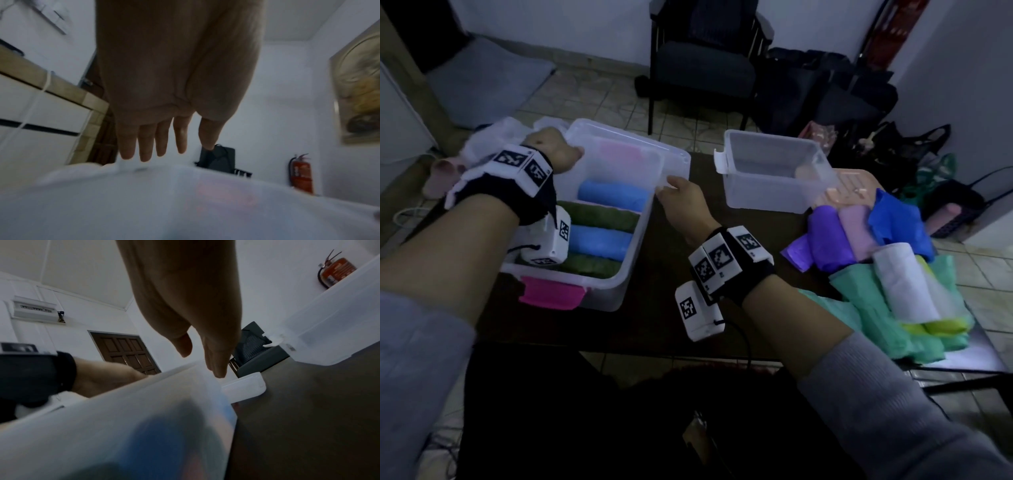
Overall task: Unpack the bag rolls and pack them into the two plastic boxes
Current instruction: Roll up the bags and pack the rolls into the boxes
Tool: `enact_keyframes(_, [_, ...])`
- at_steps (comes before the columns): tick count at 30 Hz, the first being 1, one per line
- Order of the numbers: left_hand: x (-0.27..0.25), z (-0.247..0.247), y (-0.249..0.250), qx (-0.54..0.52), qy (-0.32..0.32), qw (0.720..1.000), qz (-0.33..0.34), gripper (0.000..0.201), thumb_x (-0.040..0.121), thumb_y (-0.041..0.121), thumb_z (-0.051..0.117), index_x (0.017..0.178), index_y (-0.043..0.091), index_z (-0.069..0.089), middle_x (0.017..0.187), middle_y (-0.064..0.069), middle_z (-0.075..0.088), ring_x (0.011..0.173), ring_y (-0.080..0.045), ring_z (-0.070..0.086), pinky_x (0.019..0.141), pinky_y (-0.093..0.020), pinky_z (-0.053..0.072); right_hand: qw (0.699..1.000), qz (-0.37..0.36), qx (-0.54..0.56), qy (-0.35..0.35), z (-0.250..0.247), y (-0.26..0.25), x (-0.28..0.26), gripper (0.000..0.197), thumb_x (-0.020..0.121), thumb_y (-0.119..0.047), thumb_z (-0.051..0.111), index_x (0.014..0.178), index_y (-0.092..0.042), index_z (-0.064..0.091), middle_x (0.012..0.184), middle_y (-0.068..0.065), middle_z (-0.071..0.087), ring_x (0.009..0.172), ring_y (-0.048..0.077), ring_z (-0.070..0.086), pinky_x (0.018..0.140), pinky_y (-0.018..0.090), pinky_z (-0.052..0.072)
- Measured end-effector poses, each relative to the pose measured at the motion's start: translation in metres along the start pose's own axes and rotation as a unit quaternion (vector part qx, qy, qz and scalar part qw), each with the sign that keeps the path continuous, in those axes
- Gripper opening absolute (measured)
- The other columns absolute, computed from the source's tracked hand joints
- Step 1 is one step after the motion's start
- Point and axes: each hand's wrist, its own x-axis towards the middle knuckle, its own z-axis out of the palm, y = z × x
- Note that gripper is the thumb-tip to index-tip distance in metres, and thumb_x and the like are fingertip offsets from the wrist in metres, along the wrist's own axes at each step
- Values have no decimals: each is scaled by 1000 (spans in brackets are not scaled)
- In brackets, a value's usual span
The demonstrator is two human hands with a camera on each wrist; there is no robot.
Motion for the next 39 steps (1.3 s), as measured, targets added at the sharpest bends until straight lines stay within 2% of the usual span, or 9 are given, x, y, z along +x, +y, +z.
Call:
enact_keyframes(4, [-29,-21,50,-16,10,998,68,49,96,31,48,133,-1,46,141,-21,42,129,-36,40,104,-39,33,1000,-1,-15,8,-29,14,-6,48,95,-12,50,141,-9,38,136,9,51,122,20,50,99,28,42])
enact_keyframes(7, [-62,-27,95,-66,-3,989,132,26,95,30,50,105,9,62,117,-15,55,121,-32,48,92,-34,37,998,-3,-56,42,-57,29,-10,43,94,-12,51,136,-12,43,132,6,54,121,18,51,96,28,42])
enact_keyframes(11, [-112,-2,145,-126,-75,968,203,15,96,30,48,100,18,54,101,-6,48,94,-18,46,81,-27,32,983,-3,-141,117,-110,54,-18,36,93,-10,51,130,-11,49,130,6,54,120,17,51,90,20,38])
enact_keyframes(16, [-146,80,177,-82,-169,963,193,36,94,37,49,123,15,53,119,-6,55,106,-22,53,83,-33,41,920,55,-286,261,-179,91,-34,39,87,-13,50,126,-12,53,129,16,50,121,32,46,99,37,40])
enact_keyframes(22, [-162,168,163,58,-255,955,139,58,94,40,48,142,12,33,150,-12,27,136,-29,30,109,-44,32,838,174,-370,363,-237,126,-60,52,81,-15,58,128,-5,40,139,20,31,132,36,27,102,46,29])
enact_keyframes(27, [-165,194,143,88,-240,959,119,62,95,40,45,148,16,21,157,-12,-1,145,-31,1,116,-48,9,842,200,-361,348,-258,143,-62,53,84,-24,58,128,-5,36,140,21,29,132,36,25,103,47,27])
enact_keyframes(33, [-165,203,144,94,-237,961,108,71,95,47,41,150,23,4,157,-8,-16,144,-30,-13,115,-51,-1,851,162,-346,360,-276,129,-31,60,90,-40,52,135,-3,34,139,20,33,130,35,30,104,44,28])
enact_keyframes(36, [-164,205,143,120,-260,953,105,73,95,51,36,150,24,-4,155,-8,-21,143,-30,-18,115,-51,-3,850,194,-299,387,-288,124,-9,64,90,-43,54,135,-2,35,138,22,36,129,35,35,103,42,31])
enact_keyframes(39, [-165,206,142,137,-272,946,110,74,95,54,31,150,24,-9,154,-8,-25,142,-30,-20,115,-51,-5,867,228,-306,320,-304,123,1,68,93,-42,51,141,-1,26,143,23,32,132,37,35,106,44,31])
